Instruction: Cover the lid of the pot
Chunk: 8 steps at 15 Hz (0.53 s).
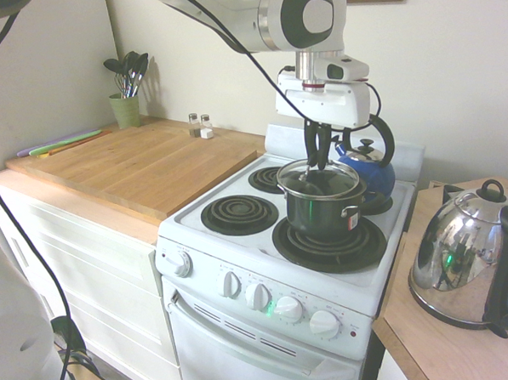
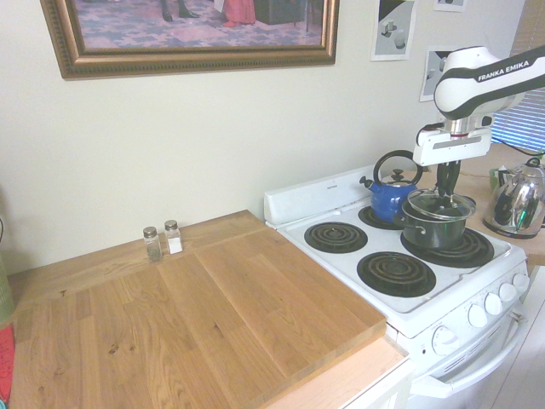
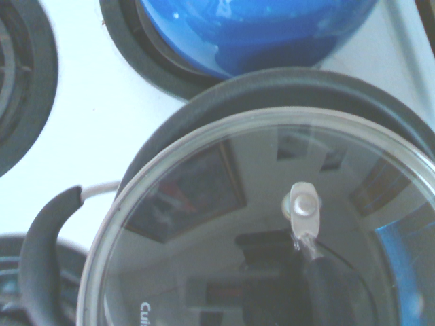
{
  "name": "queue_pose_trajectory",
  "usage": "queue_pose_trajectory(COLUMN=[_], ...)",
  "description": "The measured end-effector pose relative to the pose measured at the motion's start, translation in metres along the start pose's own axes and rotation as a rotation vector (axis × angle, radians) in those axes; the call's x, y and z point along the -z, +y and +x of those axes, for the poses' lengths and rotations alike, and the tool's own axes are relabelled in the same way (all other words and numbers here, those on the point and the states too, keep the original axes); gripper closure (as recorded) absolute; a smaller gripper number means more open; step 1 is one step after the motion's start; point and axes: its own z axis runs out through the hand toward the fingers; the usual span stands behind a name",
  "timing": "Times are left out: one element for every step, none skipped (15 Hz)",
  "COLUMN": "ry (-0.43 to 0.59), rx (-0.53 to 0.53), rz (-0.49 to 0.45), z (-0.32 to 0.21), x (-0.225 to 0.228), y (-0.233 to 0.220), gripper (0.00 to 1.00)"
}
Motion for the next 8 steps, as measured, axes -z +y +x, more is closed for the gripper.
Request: queue_pose_trajectory(ry=[0.002,0.006,0.007,0.008,0.009,0.01,0.011,0.012], rx=[0.003,0.006,0.01,0.013,0.016,0.018,0.019,0.021], rz=[0.001,0.004,0.005,0.006,0.006,0.006,0.006,0.007], z=[0.0012,0.0024,0.0033,0.004,0.0046,0.0054,0.0064,0.0079], x=[-0.0025,-0.0035,-0.0033,-0.0031,-0.0028,-0.0033,-0.0042,-0.0046], y=[-0.0012,-0.0022,-0.003,-0.0038,-0.0045,-0.0057,-0.0076,-0.0106], gripper=[1.0,1.0,1.0,1.0,1.0,1.0,1.0,1.0])
